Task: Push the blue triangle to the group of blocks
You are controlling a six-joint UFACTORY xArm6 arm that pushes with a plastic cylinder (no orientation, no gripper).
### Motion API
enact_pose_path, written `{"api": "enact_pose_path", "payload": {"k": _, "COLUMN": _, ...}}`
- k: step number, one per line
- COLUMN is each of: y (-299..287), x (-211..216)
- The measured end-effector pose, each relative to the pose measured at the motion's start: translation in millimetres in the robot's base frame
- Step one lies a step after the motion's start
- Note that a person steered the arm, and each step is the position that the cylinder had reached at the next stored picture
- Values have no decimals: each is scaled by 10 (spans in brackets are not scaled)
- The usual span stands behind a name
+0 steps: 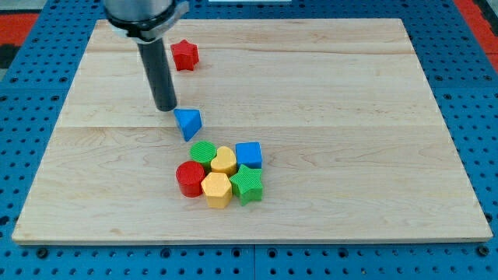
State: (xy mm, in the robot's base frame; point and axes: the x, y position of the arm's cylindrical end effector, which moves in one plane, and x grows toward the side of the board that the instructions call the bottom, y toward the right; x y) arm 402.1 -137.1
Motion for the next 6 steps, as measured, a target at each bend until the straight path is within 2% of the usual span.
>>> {"api": "enact_pose_path", "payload": {"k": 3, "y": 235, "x": 566}}
{"api": "enact_pose_path", "payload": {"k": 4, "y": 301, "x": 555}}
{"api": "enact_pose_path", "payload": {"k": 6, "y": -397, "x": 142}}
